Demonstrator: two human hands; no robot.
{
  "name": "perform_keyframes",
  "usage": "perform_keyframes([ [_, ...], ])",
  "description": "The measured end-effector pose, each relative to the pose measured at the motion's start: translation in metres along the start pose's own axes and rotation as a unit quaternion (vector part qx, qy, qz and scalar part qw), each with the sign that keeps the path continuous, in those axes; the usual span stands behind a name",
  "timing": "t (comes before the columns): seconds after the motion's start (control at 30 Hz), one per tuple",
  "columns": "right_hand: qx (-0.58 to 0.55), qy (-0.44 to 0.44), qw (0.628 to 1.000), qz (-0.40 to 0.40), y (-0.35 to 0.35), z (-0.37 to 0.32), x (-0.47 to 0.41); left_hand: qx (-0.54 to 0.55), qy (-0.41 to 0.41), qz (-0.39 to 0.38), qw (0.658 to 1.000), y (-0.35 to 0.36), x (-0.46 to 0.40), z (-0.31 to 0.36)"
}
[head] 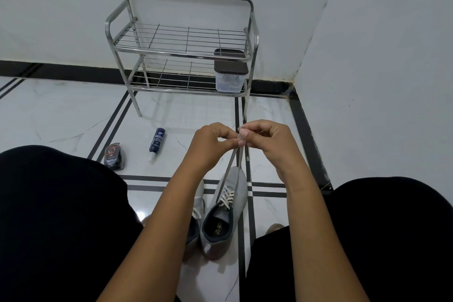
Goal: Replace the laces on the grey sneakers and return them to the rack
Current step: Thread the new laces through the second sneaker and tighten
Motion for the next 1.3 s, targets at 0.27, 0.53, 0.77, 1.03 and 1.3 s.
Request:
perform_keyframes([
  [0.27, -0.023, -0.001, 1.000, -0.008, 0.001, 0.001, 0.000, 0.011, 0.012, 0.009, 1.000, -0.001, 0.000, 0.002],
  [0.53, 0.007, 0.123, 0.987, -0.106, 0.000, 0.058, 0.004, 0.014, -0.005, 0.038, 0.999, -0.004, -0.002, -0.003],
  [0.77, -0.024, 0.181, 0.982, 0.041, 0.005, 0.098, -0.001, -0.053, 0.000, 0.173, 0.984, -0.022, -0.004, -0.009],
  [1.03, -0.011, 0.166, 0.983, -0.074, 0.040, 0.106, -0.003, 0.057, -0.026, 0.120, 0.991, 0.007, -0.015, -0.030],
  [1.3, -0.071, 0.230, 0.965, -0.105, 0.027, 0.128, -0.011, 0.286, -0.321, -0.069, 0.900, 0.078, 0.017, -0.144],
])
Point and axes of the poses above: each hand's wrist, its own x-axis away from the middle knuckle, its own y-axis out of the palm, z = x × y, the point moved 8 cm from there along -x, towards the middle knuckle, and after that the axes turned 3 degrees about z, right-handed, at the moved point
